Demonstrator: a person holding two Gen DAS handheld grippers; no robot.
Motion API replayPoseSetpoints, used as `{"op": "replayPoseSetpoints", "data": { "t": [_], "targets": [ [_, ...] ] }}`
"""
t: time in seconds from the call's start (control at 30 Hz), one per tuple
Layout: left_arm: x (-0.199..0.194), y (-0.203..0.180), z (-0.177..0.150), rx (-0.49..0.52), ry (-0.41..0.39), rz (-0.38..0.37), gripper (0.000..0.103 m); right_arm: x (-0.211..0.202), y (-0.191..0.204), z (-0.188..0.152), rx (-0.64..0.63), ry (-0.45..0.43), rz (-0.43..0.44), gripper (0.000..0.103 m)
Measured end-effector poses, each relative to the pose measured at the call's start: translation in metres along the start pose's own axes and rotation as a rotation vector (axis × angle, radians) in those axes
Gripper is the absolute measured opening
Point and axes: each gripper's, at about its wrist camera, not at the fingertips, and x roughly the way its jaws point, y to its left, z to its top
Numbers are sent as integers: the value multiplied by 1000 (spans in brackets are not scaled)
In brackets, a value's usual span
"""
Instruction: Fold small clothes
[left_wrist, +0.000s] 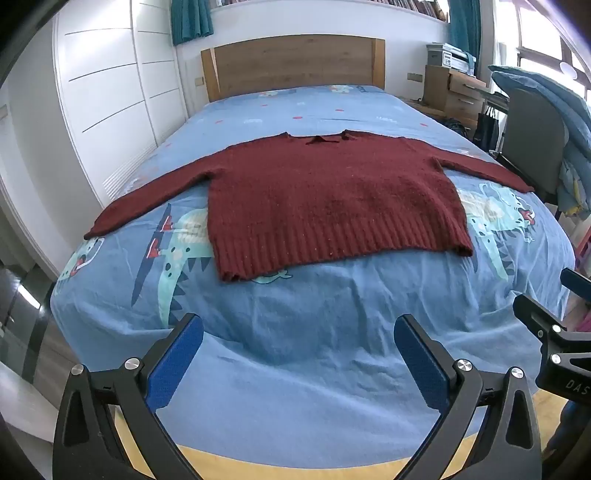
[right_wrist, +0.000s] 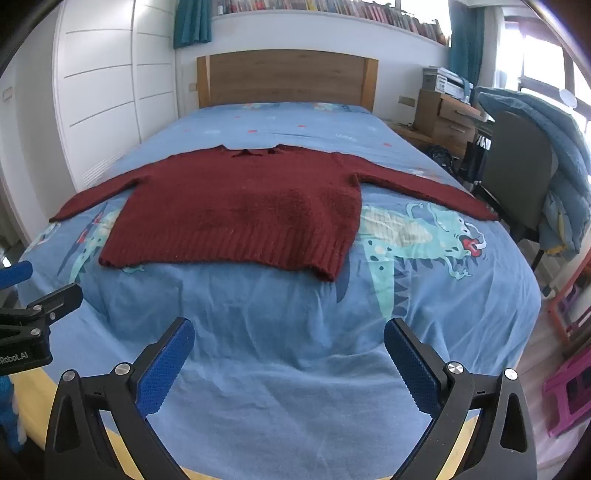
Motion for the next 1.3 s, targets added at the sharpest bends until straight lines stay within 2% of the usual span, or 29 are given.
{"op": "replayPoseSetpoints", "data": {
  "t": [1.3],
  "targets": [
    [1, -11, -6, -14, 4, -6, 102, 0, -1, 0, 10, 6, 9, 102]
  ]
}}
